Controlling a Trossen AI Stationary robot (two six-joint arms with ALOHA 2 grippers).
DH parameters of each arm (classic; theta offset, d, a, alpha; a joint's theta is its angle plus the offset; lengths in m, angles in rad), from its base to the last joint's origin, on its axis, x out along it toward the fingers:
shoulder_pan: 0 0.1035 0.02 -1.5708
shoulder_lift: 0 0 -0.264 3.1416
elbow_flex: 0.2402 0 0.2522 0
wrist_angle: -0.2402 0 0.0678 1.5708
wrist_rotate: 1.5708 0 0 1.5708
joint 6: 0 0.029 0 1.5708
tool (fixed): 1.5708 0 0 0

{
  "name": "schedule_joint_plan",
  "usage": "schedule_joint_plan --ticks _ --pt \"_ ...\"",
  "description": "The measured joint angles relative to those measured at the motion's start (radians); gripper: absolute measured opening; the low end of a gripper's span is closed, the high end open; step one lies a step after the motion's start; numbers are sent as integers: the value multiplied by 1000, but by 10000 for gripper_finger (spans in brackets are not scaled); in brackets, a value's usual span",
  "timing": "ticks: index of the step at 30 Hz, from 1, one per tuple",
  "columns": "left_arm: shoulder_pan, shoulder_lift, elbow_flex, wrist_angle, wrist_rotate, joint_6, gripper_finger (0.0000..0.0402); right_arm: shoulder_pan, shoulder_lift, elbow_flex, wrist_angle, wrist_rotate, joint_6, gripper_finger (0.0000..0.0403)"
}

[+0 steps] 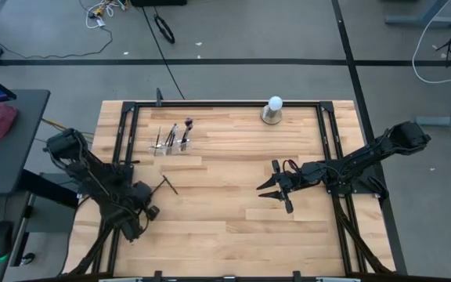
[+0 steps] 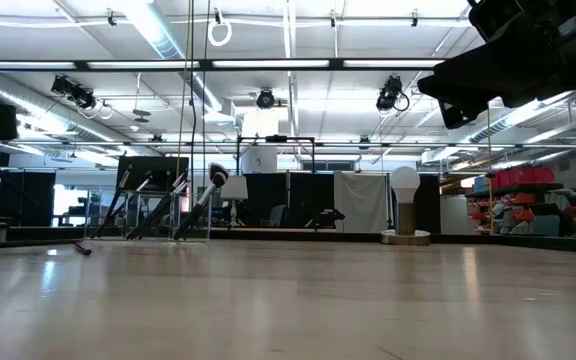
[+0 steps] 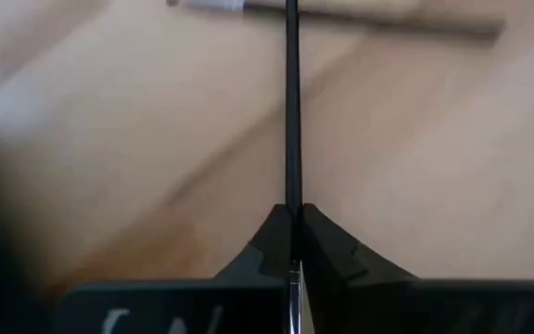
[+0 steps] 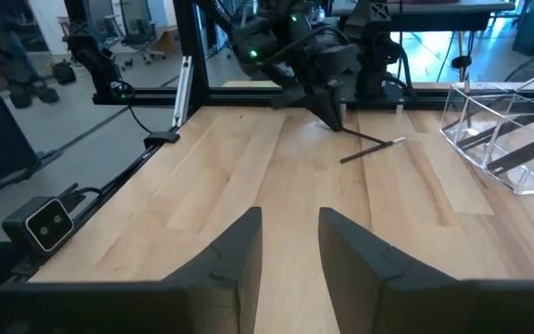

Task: Put items in baskets/containers
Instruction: Put the black eyeshadow brush into the left section of the transparent organizer

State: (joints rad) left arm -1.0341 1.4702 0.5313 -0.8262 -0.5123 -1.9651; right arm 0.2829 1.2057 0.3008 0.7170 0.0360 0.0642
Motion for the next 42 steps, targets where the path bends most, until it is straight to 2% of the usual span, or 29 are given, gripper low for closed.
schedule_joint_plan --ticks 2,4,7,11,15,20,24,29,36,42 --pt "25 -4 72 -97 109 38 11 0 0 0 0 0 -7 109" --pt "54 -10 151 -171 163 77 11 0 0 0 0 0 -19 109" --pt "92 -10 261 -291 196 123 11 0 0 0 1 0 -24 109" --pt "172 -10 437 -470 192 167 11 0 0 0 0 0 -25 109" --pt "323 -10 638 -684 197 227 11 0 0 0 -2 0 -27 109" --pt "615 -11 822 -738 265 540 11 0 0 0 -7 -1 -27 109" --pt "868 -11 856 -743 364 796 11 0 0 0 -25 -3 -27 109" --pt "1116 -11 858 -745 402 974 11 14 0 0 -46 -3 -21 109" --pt "1381 -11 858 -745 479 1029 11 30 0 0 -46 -3 -21 109" --pt "1548 -11 839 -746 514 1049 11 30 0 0 -46 -3 -19 109"
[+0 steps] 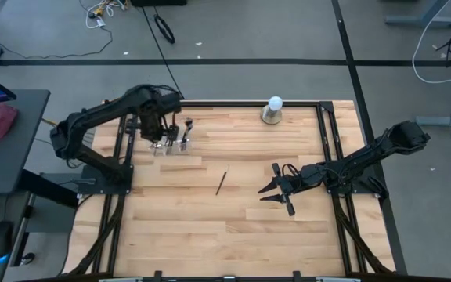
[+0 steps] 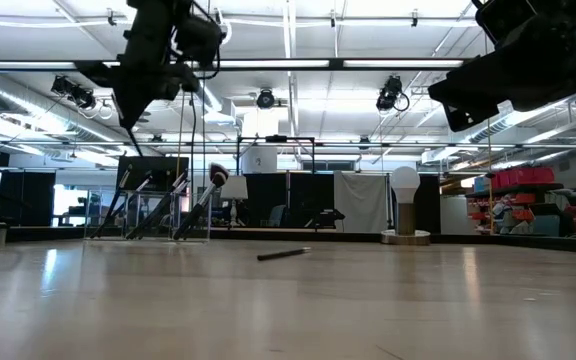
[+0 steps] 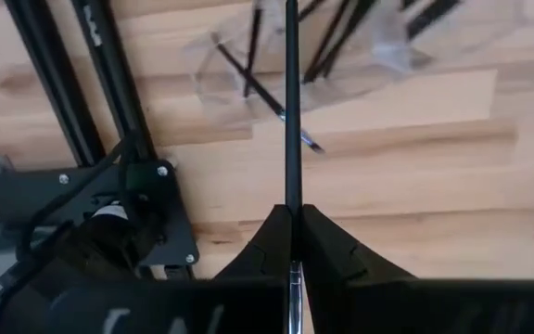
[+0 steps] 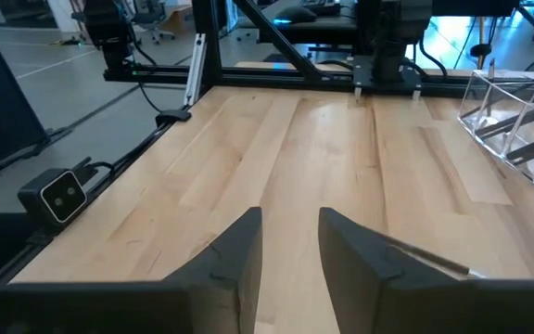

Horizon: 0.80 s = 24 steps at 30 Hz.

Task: Put items in baskets/containers
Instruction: Put the black eyeshadow brush into the left section of the transparent organizer

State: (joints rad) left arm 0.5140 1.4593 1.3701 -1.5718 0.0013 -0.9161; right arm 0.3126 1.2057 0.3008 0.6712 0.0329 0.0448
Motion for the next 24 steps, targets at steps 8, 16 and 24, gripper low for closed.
schedule_joint_plan --ticks 8,16,24 --pt "72 12 -117 -1 80 38 11 10 0 0 1 0 0 109" --pt "71 67 -184 1 103 50 24 18 0 0 2 2 -1 109" --pt "116 114 -184 8 100 96 37 18 0 0 2 3 -2 109"
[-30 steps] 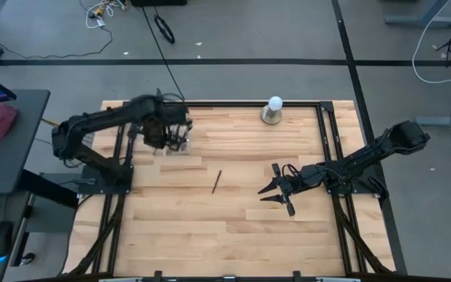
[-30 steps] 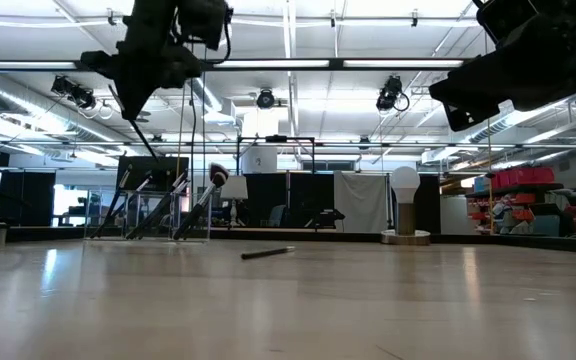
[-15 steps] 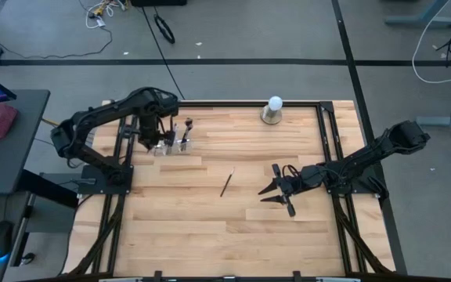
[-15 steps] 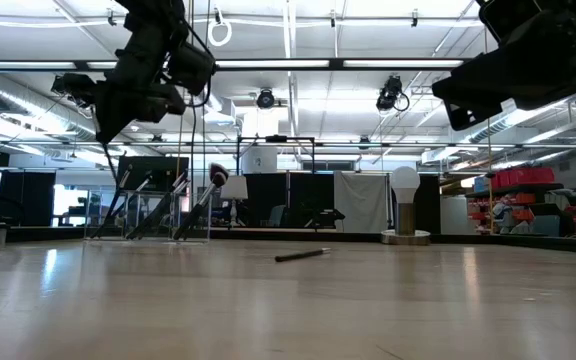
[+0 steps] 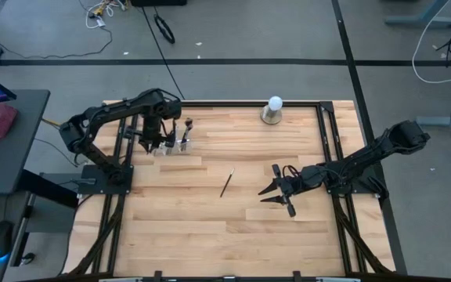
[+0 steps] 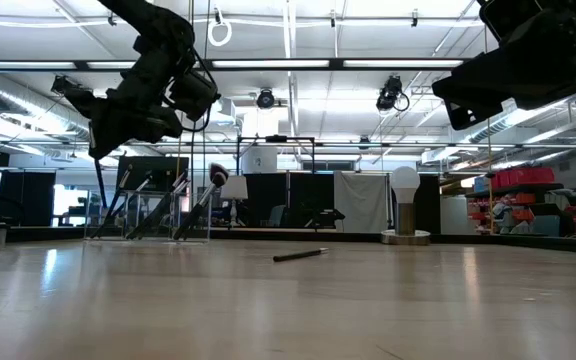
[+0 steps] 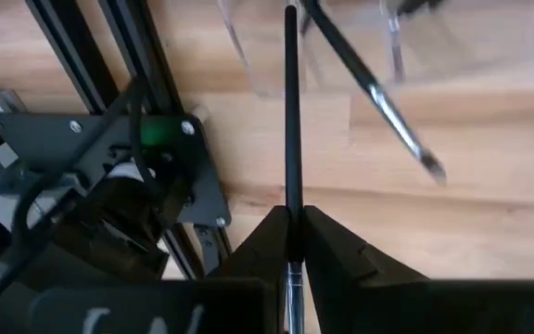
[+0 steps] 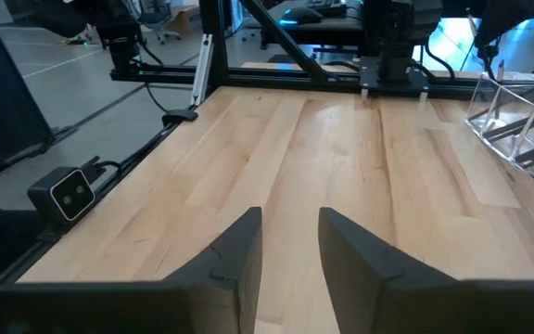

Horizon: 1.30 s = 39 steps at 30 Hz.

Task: Put items in baskets/containers
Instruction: Put the black eyeshadow brush into the left section of the transparent organizer, then put the black liner brush into the middle section of the transparent organizer

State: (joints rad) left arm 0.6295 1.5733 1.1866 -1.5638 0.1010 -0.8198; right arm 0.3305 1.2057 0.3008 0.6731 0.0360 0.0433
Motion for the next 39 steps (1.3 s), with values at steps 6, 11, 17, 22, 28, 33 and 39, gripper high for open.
schedule_joint_plan --ticks 6,11,17,22,28,33,39 --pt "38 6 0 59 -18 6 53 0 0 0 0 0 0 109" --pt "67 6 1 100 -17 6 122 0 0 0 0 0 -1 109" --pt "102 5 89 38 12 28 226 0 0 0 0 0 -2 109" --pt "104 4 272 12 -45 38 269 0 0 0 0 0 -2 109" --pt "14 4 521 15 -196 49 269 1 0 0 -1 -1 2 109" --pt "-266 2 599 160 -424 85 247 1 0 0 -35 -1 1 109" --pt "-653 37 453 515 -693 136 228 1 -1 -29 -67 0 20 109"
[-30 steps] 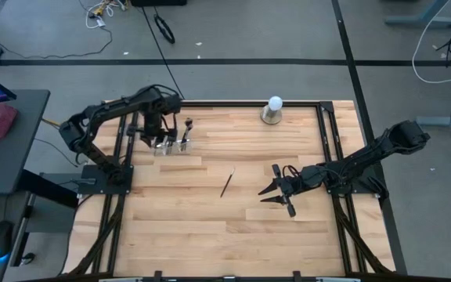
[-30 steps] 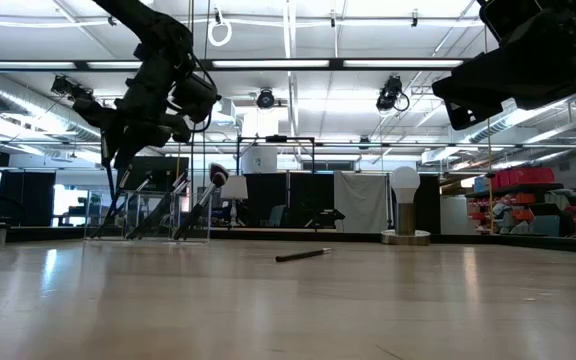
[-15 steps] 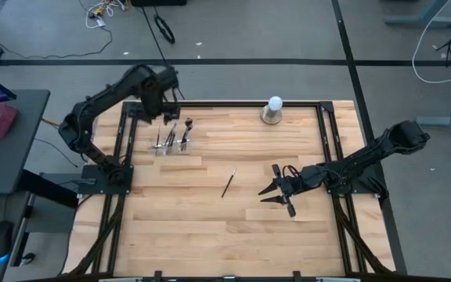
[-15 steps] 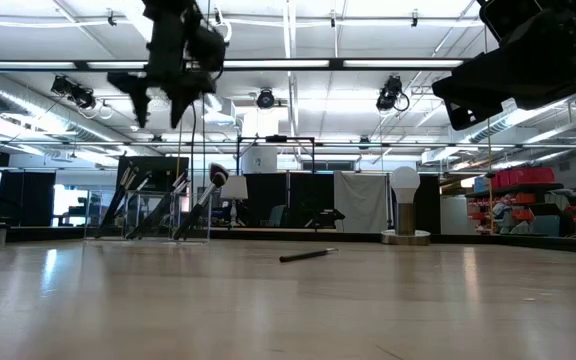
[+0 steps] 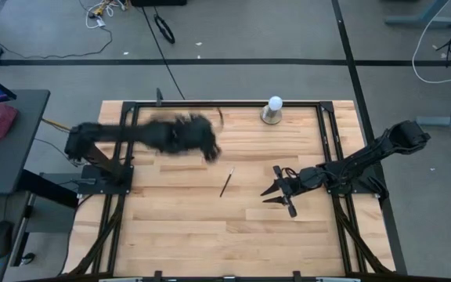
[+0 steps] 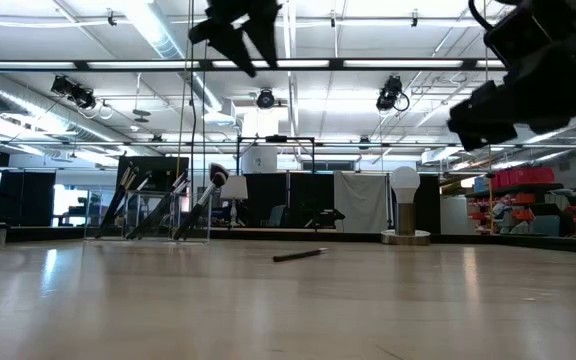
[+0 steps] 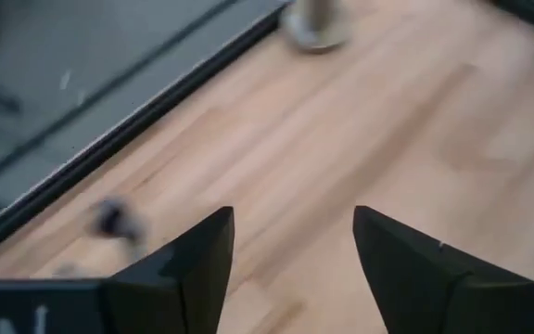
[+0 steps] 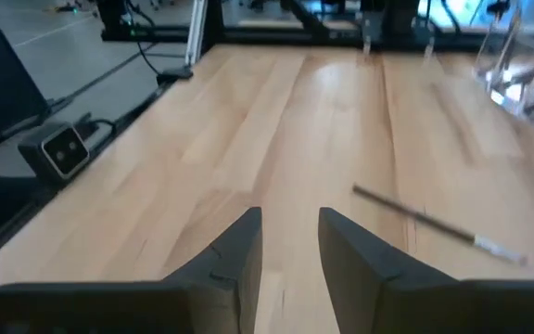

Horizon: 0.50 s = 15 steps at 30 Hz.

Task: Put items in baskets/containers
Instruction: Put the black liner brush into the middle section of the transparent organizer

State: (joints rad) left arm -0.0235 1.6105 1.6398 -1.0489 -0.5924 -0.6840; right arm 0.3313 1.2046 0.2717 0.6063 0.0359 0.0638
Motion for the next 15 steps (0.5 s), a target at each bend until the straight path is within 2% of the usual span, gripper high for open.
schedule_joint_plan --ticks 4,7,12,15 --pt "-184 47 -171 245 -121 -27 223 0 -24 -47 -1 0 54 109" --pt "-271 106 -290 429 -132 -70 223 7 -63 -84 4 1 83 109" --pt "-337 243 -386 703 -146 -88 222 38 -152 -111 4 1 87 109" --pt "-341 329 -382 757 -152 -91 222 53 -188 -111 11 0 60 109"
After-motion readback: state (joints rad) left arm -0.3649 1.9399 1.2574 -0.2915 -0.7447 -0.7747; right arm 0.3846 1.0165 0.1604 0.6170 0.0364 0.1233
